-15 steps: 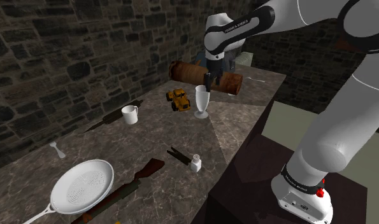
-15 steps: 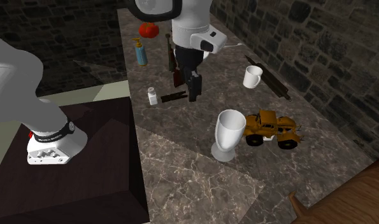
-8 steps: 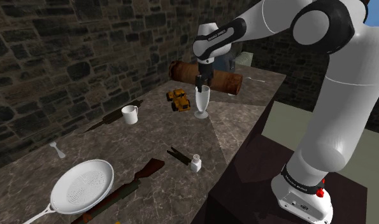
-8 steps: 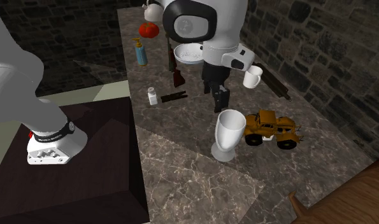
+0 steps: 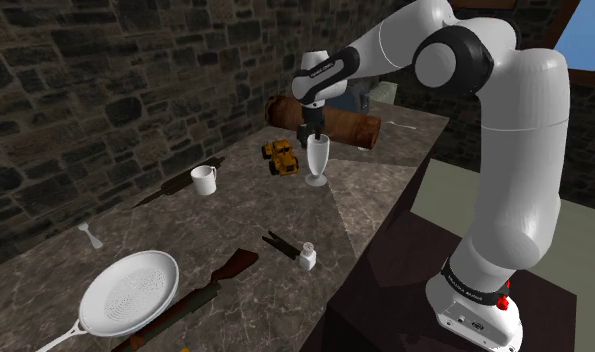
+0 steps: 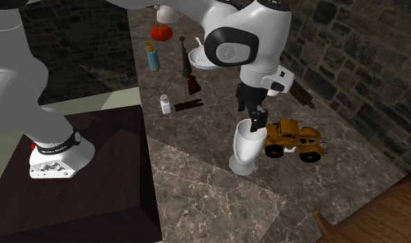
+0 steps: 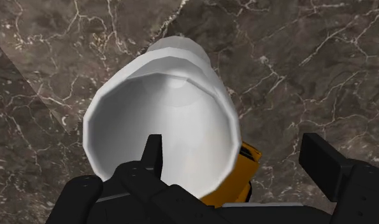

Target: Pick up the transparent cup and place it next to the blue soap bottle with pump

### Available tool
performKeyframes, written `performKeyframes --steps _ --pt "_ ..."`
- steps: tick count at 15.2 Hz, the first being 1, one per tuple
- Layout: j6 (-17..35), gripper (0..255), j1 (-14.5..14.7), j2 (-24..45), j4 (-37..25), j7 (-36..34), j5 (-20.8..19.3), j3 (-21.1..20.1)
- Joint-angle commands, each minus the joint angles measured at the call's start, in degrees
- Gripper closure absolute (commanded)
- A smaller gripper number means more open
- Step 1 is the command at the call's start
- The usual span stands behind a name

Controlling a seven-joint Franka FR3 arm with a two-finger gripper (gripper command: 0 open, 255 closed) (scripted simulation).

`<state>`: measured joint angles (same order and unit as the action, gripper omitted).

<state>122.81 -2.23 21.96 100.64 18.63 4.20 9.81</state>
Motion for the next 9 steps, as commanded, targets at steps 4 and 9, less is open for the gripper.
performKeyframes --steps 4,9 --pt "3.1 0 -0.1 1.5 1.6 0.3 0.4 -0.2" --pt "3.1 0 -0.1 1.6 1.5 0.3 0.4 -0.2"
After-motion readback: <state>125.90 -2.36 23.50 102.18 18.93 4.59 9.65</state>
